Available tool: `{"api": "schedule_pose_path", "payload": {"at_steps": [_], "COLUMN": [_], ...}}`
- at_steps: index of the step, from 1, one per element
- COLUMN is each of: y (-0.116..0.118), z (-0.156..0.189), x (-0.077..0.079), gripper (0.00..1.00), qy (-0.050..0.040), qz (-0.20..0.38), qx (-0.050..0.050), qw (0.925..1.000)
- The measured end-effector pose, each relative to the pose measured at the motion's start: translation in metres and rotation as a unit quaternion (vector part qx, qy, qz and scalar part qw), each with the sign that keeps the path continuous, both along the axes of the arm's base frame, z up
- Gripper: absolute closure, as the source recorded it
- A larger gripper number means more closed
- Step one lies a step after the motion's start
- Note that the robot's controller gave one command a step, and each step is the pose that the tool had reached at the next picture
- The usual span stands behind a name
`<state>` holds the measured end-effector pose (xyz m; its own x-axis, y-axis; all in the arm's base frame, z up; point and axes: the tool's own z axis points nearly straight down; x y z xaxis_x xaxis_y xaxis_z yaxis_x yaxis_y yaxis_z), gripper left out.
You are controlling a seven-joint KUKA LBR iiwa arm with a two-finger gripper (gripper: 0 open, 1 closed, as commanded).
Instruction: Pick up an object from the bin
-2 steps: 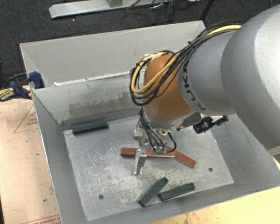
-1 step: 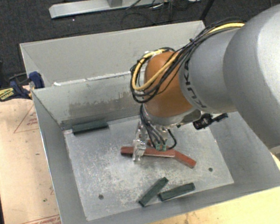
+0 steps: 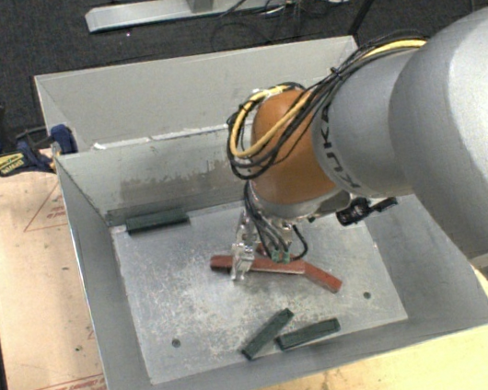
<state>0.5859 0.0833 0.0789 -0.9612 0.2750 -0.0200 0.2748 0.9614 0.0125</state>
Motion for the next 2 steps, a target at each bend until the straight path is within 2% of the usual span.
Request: {"api": "schedule_pose_path", "payload": {"at_steps": [1, 2], "y": [0.0002, -0.0003], "z": [0.0012, 0.0049], "x": [0.0003, -0.002], "gripper": [1.0, 1.0], "qy": [0.0013, 0.0076], "qz": [0.0, 0.001], "qx": [0.0, -0.002], "qw": [1.0, 1.0]}}
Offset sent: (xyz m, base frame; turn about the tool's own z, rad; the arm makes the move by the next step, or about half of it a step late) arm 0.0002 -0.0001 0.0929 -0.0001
